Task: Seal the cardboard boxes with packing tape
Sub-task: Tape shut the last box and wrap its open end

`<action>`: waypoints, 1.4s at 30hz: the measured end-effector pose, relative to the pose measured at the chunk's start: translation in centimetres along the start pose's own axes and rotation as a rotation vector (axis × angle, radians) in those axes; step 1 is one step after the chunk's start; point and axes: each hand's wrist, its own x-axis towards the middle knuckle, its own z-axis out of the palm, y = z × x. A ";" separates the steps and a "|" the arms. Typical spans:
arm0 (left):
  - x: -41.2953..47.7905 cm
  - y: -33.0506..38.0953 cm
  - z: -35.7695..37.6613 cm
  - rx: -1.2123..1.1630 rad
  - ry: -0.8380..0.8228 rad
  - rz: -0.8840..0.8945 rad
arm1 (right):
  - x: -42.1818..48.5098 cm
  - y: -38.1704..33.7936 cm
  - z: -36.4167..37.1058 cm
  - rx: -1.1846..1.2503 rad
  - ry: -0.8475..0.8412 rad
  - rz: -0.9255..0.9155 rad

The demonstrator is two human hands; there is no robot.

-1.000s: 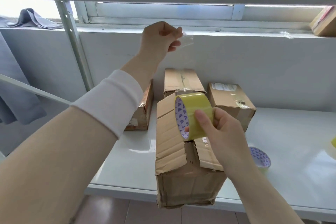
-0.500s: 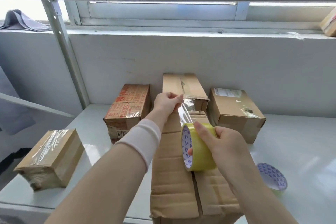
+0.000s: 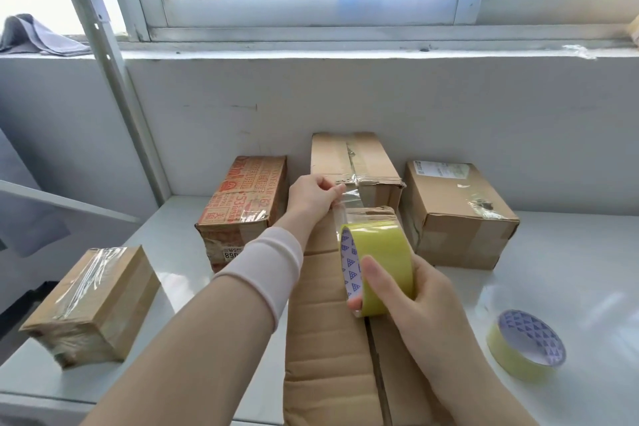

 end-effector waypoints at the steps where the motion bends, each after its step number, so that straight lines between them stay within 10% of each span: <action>1: 0.0 -0.1 0.0 0.033 0.011 -0.003 | 0.2 0.0 0.2 0.012 0.039 -0.001; 17: 0.9 1.1 -1.4 0.717 -0.349 -0.267 | 0.0 0.7 1.1 0.029 0.113 0.010; 23: 1.2 1.3 -2.3 0.503 -0.606 -0.491 | 0.1 0.9 1.0 0.035 0.096 0.006; 31: -0.6 -1.3 -0.3 0.420 0.004 0.283 | 0.1 1.4 1.0 -0.008 0.107 -0.055; 34: -1.1 -1.3 -0.4 0.373 -0.002 0.509 | 0.1 1.6 1.0 -0.016 0.106 -0.074; 42: -0.7 -1.5 -0.5 0.528 -0.239 0.293 | 0.4 1.9 0.9 -0.016 0.069 -0.112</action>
